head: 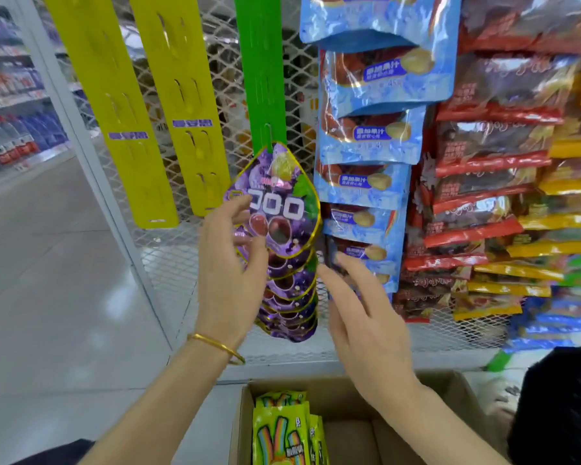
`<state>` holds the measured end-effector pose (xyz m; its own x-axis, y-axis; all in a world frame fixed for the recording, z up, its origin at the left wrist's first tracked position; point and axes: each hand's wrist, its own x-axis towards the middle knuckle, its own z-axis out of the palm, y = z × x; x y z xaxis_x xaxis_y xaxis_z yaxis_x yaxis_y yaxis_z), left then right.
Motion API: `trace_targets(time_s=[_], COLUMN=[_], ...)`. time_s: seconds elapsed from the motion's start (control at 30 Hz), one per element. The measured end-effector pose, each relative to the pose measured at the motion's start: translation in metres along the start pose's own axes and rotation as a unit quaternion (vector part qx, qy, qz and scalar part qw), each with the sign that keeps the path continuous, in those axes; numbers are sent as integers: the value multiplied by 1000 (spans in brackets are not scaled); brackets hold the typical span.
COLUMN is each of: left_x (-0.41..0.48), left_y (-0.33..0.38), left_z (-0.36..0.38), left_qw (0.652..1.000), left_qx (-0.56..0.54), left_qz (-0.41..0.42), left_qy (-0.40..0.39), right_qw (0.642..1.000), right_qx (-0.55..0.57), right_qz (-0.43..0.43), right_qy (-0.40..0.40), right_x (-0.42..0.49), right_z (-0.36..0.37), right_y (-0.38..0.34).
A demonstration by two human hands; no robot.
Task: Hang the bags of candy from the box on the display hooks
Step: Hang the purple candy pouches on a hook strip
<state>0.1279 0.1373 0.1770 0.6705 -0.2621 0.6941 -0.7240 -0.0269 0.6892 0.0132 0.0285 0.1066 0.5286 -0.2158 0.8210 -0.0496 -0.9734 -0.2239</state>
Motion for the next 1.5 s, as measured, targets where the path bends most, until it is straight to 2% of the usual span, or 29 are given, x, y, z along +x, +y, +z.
trace_targets(time_s=[0.1,0.2,0.27,0.33,0.43,0.53,0.63,0.73,0.8,1.03,1.2,1.3,1.4,1.5], left_x=[-58,-103,-122,-136,-149,-152,-152,-151,-151,-151,-152,-150,-148,-147], left_y=[-18,-44,-58,-72,-89,-97,-103,-106,-107,-108,-107,-104,-101,-102], left_z=[7,22,33,41,46,46,46,49,51,52,49,50,53,54], left_qw=[998,986,968,952,931,919,909,903,900,895,893,893,892,887], left_qx=[-19,-12,2,11,31,40,49,54,56,48,48,48,64,66], left_qz=[-38,-114,-160,-181,-215,-252,-277,-288,-293,-306,-311,-312,-295,-297], left_qy=[-35,-124,-196,-248,-295,-302,-307,-314,-319,-321,-322,-319,-336,-348], right_qw=[995,950,883,798,682,619,571,576,592,597,649,685,696,729], right_qx=[18,18,-11,-25,-13,46,87,46,0,-67,-94,-9,136,239], right_qz=[22,127,232,322,408,455,528,579,573,546,574,602,625,559], right_qy=[-96,-285,-408,-508,-607,-638,-623,-575,-567,-584,-491,-411,-327,-316], right_x=[-54,-115,-167,-214,-262,-288,-315,-330,-327,-325,-308,-289,-249,-190], right_z=[6,31,48,57,65,73,74,78,81,77,75,74,71,60], right_y=[27,68,99,119,121,111,105,103,104,107,108,113,121,120])
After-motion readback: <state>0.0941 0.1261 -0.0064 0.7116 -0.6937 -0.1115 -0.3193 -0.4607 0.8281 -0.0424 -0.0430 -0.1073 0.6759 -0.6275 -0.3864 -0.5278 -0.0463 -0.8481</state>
